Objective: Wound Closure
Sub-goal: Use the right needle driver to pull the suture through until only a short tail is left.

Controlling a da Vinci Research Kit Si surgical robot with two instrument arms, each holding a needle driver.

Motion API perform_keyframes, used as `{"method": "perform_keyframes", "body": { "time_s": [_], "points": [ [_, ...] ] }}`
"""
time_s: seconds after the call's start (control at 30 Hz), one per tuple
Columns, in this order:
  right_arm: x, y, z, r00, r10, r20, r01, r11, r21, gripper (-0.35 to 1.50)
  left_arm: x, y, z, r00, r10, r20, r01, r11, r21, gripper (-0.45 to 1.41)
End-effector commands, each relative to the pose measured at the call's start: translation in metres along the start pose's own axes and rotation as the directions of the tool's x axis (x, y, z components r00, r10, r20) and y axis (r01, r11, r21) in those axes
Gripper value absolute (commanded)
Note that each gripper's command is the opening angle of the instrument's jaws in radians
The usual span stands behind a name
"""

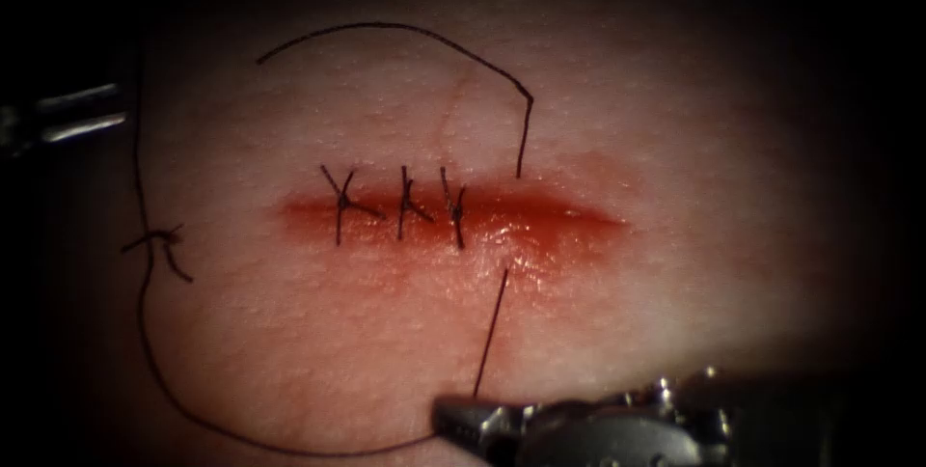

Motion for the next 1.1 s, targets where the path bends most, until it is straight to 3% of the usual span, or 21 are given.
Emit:
{"method": "perform_keyframes", "body": {
  "time_s": [0.03, 0.27, 0.4, 0.43, 0.47, 0.5, 0.57, 0.67, 0.8, 1.1],
  "points": [
    [0.0008, -0.0012, 0.0008, 1.0, 0.003, -0.009, -0.003, 1.0, 0.009, -0.35, -0.0003, 0.0, 0.0008, 1.0, 0.001, -0.002, -0.001, 1.0, 0.0, -0.45],
    [0.0038, -0.0043, 0.0013, 0.999, 0.01, -0.03, -0.009, 0.999, 0.041, -0.35, -0.0005, -0.0001, 0.0009, 1.0, 0.001, -0.002, -0.001, 1.0, 0.0, -0.45],
    [0.0046, -0.0044, 0.0014, 0.999, -0.016, -0.035, 0.017, 0.999, 0.047, -0.35, -0.0007, -0.0002, 0.001, 1.0, 0.002, -0.002, -0.002, 1.0, 0.0, -0.45],
    [0.0046, -0.0041, 0.0015, 0.999, -0.037, -0.039, 0.039, 0.998, 0.045, 0.1, -0.0007, -0.0002, 0.001, 1.0, 0.002, -0.002, -0.002, 1.0, 0.0, -0.45],
    [0.0042, -0.0031, 0.0014, 0.997, -0.055, -0.047, 0.057, 0.997, 0.043, 0.78, -0.0007, -0.0001, 0.001, 1.0, 0.002, -0.002, -0.002, 1.0, 0.0, -0.45],
    [0.0038, -0.0023, 0.0013, 0.996, -0.074, -0.056, 0.076, 0.996, 0.037, 1.01, -0.0007, -0.0001, 0.001, 1.0, 0.002, -0.002, -0.002, 1.0, 0.0, -0.45],
    [0.0029, -0.0008, 0.0009, 0.992, -0.1, -0.075, 0.101, 0.995, 0.013, 1.18, -0.0006, -0.0002, 0.0009, 1.0, 0.002, -0.002, -0.002, 1.0, 0.0, -0.45],
    [0.0014, 0.0013, 0.0, 0.988, -0.118, -0.095, 0.118, 0.993, -0.009, 1.26, -0.0007, -0.0002, 0.0009, 1.0, 0.002, -0.002, -0.002, 1.0, 0.0, -0.45],
    [-0.0008, 0.0036, -0.0008, 0.988, -0.128, -0.087, 0.128, 0.992, -0.005, 1.23, -0.0007, -0.0002, 0.001, 1.0, 0.002, -0.002, -0.002, 1.0, 0.0, -0.45],
    [-0.0044, 0.0065, 0.0011, 0.986, -0.163, -0.044, 0.162, 0.986, -0.031, 1.18, -0.0007, -0.0002, 0.0011, 1.0, 0.002, -0.001, -0.002, 1.0, 0.0, -0.45]
  ]
}}
